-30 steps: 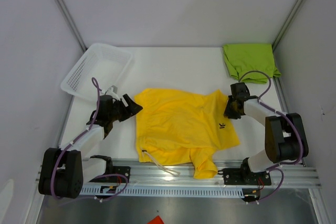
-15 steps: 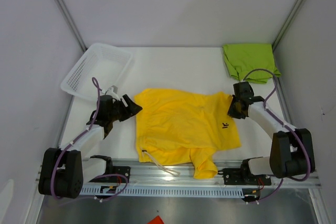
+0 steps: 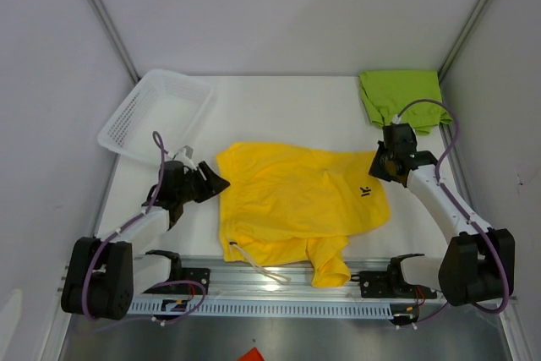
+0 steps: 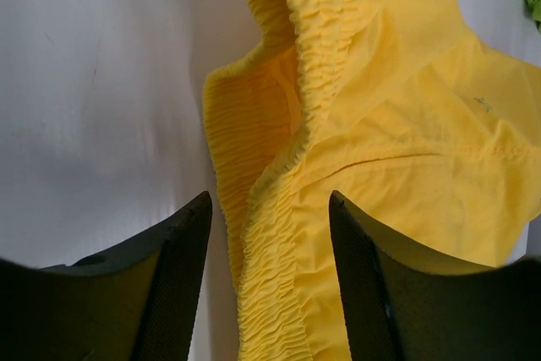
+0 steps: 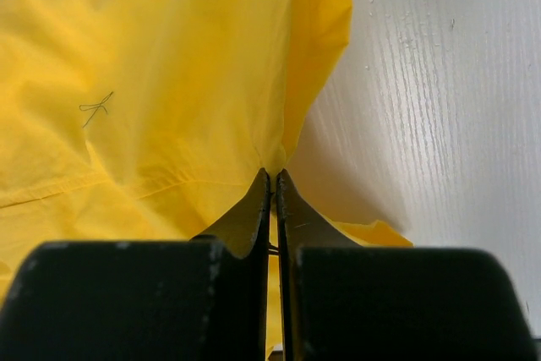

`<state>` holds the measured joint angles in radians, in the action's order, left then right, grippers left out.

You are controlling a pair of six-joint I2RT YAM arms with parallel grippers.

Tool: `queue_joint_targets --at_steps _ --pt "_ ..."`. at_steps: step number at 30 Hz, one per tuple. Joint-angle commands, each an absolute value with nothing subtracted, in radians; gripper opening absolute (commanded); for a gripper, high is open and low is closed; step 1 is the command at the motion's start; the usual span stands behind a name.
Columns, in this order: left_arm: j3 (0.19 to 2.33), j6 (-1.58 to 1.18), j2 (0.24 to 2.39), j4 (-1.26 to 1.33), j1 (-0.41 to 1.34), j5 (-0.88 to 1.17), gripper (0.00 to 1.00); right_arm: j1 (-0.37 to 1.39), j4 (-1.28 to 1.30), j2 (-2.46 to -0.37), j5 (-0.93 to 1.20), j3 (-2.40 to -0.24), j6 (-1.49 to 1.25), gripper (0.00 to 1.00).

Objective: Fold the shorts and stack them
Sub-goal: Flatten the shorts out

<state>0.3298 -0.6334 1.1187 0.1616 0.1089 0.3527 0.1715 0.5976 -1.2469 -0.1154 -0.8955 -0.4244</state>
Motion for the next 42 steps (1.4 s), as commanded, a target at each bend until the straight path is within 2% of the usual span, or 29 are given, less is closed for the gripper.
queue_joint_targets --at_steps 1,6,9,10,12,13,14,22,26,31,42 --pt "0.31 -0.643 1.111 0.238 0.133 0.38 0.59 0.176 0.591 -1.233 -0.114 -0.907 -0.407 0.0" --pt "0.308 -0.649 1.147 0.268 0.153 0.387 0.53 0.175 0.583 -1.224 -0.107 -0.894 -0.403 0.0" --pt "0.314 -0.663 1.189 0.305 0.16 0.403 0.42 0.175 0.563 -1.221 -0.103 -0.874 -0.403 0.0" --pt "0.321 -0.663 1.199 0.313 0.161 0.41 0.32 0.173 0.558 -1.223 -0.101 -0.87 -0.405 0.0" --pt "0.353 -0.655 1.216 0.304 0.161 0.413 0.19 0.17 0.543 -1.218 -0.1 -0.856 -0.408 0.0" --pt "0.366 -0.655 1.224 0.292 0.161 0.414 0.07 0.163 0.538 -1.212 -0.098 -0.839 -0.411 0.0" --pt "0.373 -0.655 1.221 0.287 0.16 0.419 0.01 0.157 0.531 -1.204 -0.092 -0.828 -0.411 0.0" --pt "0.436 -0.684 0.991 0.109 0.129 0.379 0.0 -0.033 0.477 -1.075 -0.014 -0.749 -0.413 0.0" --pt "0.471 -0.695 0.853 0.025 0.123 0.385 0.0 -0.115 0.43 -0.973 0.11 -0.707 -0.426 0.0" --pt "0.514 -0.684 0.789 -0.081 0.117 0.384 0.0 -0.14 0.403 -0.934 0.127 -0.696 -0.423 0.0" --pt "0.583 -0.736 0.769 -0.098 0.103 0.506 0.0 -0.187 0.387 -0.907 0.212 -0.736 -0.428 0.0"
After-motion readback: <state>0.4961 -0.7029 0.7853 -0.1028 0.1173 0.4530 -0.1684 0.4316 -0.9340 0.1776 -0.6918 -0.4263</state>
